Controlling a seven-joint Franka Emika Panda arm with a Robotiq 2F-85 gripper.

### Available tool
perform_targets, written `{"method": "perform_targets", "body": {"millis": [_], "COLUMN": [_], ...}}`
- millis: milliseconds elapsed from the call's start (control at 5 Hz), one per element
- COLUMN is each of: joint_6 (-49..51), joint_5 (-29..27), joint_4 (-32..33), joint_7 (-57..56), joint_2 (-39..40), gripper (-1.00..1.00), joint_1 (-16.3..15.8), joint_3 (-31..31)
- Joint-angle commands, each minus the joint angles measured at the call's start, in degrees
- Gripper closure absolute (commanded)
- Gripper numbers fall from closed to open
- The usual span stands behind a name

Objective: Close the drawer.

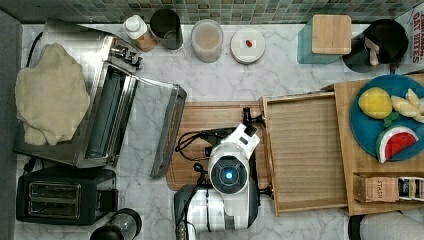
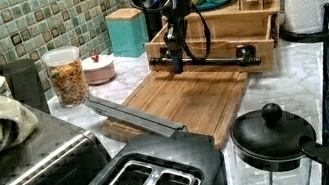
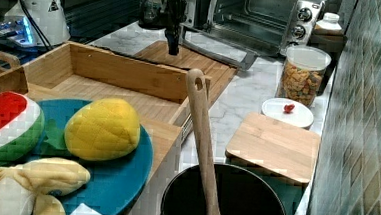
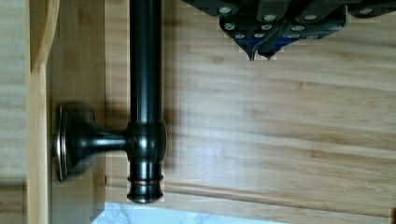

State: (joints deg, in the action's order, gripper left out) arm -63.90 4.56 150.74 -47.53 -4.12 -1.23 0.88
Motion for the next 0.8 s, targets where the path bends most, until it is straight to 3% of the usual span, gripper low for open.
{"method": "perform_targets", "body": {"millis": [200,400,800], "joint_6": [1.25,-0.5,3.21], "joint_5": [1.77,2.84,-1.78], "joint_4": [1.25,1.92,-4.46], "joint_7": [-8.43,-11.51,-22.79], "joint_2": [1.77,0.48,4.32], "gripper": [1.0,1.0,1.0], "joint_1": [3.11,5.42,6.68], "joint_3": [3.7,4.62,9.62]}}
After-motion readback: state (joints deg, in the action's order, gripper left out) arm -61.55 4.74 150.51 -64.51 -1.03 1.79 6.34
